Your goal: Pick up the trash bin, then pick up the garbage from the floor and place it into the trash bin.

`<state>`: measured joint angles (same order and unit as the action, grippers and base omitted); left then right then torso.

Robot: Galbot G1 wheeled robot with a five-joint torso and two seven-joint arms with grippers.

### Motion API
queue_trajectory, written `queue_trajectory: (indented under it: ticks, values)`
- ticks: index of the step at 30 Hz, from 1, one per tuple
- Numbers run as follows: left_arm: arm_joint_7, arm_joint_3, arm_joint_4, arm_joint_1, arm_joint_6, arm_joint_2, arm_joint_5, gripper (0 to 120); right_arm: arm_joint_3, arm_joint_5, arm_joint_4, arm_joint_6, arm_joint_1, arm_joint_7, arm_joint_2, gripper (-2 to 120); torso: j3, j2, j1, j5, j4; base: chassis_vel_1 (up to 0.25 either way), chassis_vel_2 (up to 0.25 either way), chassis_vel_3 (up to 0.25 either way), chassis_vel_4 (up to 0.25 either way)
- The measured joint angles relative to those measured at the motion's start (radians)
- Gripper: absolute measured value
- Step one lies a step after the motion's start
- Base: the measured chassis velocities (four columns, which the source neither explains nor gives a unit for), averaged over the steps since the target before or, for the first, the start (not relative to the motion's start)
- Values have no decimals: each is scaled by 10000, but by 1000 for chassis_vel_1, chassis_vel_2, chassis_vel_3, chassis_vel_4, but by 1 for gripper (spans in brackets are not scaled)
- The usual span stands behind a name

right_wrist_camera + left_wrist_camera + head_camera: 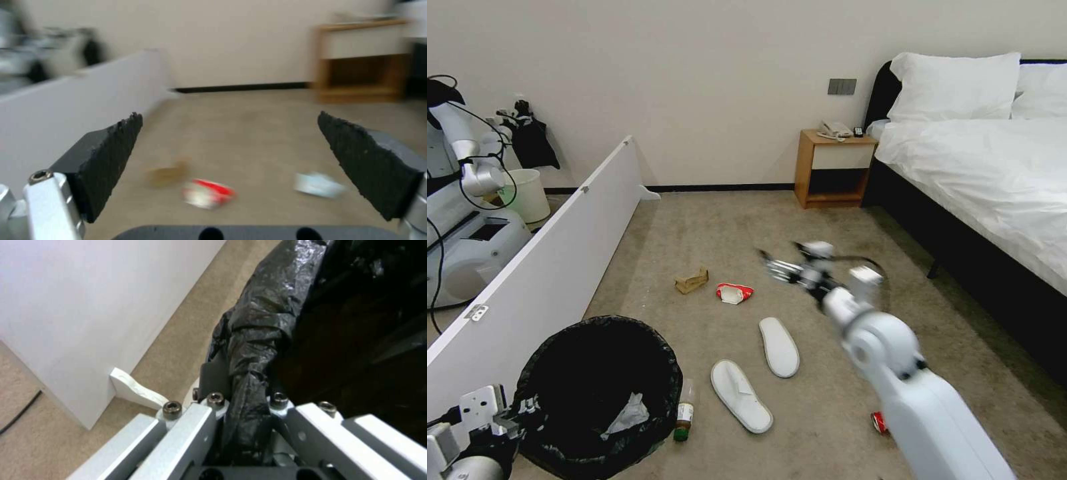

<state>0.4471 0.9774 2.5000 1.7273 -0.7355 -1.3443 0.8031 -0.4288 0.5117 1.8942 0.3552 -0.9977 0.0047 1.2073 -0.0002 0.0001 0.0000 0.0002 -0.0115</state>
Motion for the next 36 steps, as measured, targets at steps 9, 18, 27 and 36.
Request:
queue_trajectory:
  ticks: [9, 18, 27, 36]
  values:
    - [-4, -90, 0, -105, 0, 39, 0, 2, -2777, -453, 340, -12, -2602, 838, 489, 100, 0, 1, 0, -1, 0, 0, 0, 0, 0]
    - [-5, -87, 0, -156, 0, 195, 44, 2, -3418, 54, 247, 565, -3407, 1296, 482, 100, 1, 2, 0, -2, 4, 0, 0, 0, 0]
    - [-4, -91, -21, -191, 0, 248, 62, 2, -3418, 227, -423, 1648, -3358, 1772, 551, 100, 1, 1, 0, -1, 3, 0, 0, 0, 0]
    - [2, -95, -17, -139, 0, 217, 60, 2, -3289, 578, -1079, 1913, -3341, 1844, 653, 100, 2, 1, 0, -2, 2, 0, 0, 0, 0]
